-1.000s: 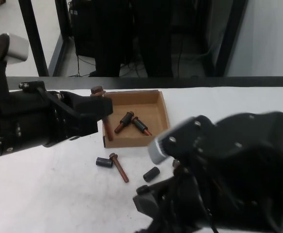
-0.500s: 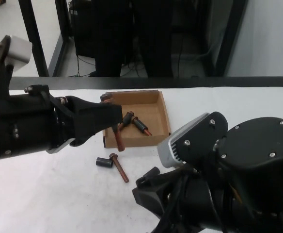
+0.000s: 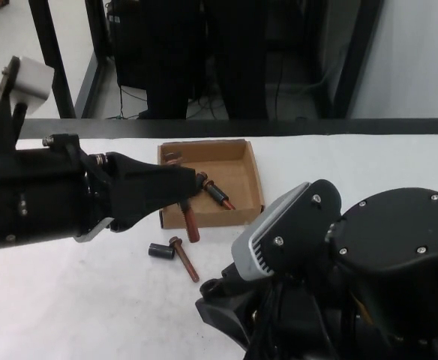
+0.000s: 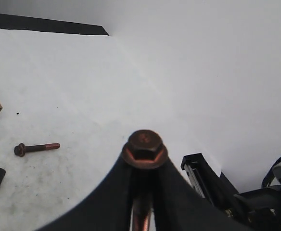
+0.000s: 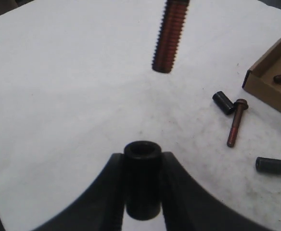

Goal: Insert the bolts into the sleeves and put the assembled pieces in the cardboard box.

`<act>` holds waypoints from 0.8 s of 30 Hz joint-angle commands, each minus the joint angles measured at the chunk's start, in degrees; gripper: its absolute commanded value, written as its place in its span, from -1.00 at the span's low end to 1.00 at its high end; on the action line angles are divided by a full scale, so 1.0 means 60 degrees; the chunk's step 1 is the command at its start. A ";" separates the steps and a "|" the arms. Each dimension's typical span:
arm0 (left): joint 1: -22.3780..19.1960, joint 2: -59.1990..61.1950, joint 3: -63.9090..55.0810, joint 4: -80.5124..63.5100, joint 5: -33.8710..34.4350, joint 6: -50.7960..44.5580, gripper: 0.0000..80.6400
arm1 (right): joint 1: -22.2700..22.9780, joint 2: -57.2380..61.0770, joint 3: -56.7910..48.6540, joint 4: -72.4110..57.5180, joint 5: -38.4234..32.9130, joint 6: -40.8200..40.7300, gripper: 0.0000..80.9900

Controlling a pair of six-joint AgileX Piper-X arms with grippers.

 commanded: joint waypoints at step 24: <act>-0.2778 -0.1426 0.1579 -0.1403 -0.3438 0.1182 -0.98 | -0.0002 -0.0149 -0.0005 -0.0101 0.0286 0.0297 -0.99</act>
